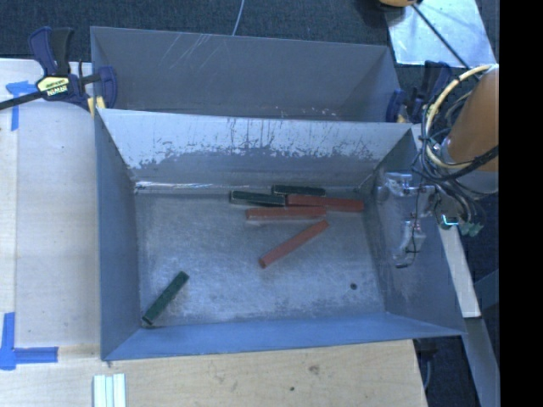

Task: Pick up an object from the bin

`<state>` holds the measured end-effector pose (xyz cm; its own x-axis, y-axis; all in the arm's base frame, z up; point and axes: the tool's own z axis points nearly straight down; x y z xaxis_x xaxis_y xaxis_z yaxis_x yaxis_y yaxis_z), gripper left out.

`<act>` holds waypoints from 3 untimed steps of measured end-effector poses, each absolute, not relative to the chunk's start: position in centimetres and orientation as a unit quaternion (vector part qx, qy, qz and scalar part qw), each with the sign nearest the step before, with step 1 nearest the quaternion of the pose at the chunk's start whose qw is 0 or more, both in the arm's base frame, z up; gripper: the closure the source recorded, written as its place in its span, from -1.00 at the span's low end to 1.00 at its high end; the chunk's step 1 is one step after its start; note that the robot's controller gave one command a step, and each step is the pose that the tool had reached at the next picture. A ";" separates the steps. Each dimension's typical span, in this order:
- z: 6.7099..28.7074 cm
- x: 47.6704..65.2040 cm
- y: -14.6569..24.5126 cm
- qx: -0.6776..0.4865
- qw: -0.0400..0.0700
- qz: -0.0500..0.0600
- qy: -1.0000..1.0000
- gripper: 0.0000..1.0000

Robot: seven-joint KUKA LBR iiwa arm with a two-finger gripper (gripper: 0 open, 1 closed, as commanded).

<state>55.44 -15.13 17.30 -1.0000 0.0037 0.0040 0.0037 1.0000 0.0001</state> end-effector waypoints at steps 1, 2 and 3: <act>17.7 55.6 -15.1 0.000 -0.001 0.001 -1.000 -1.00; 11.0 58.7 -10.5 0.065 -0.003 0.001 -0.998 -1.00; 12.0 60.1 -8.1 0.276 -0.002 0.001 -0.961 -1.00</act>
Offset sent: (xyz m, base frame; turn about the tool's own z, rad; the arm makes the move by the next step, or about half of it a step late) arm 0.0483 0.0726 -0.1030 -0.2007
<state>60.14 -8.14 11.98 -0.8481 -0.5298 -0.0032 -0.5298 0.8481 -0.0022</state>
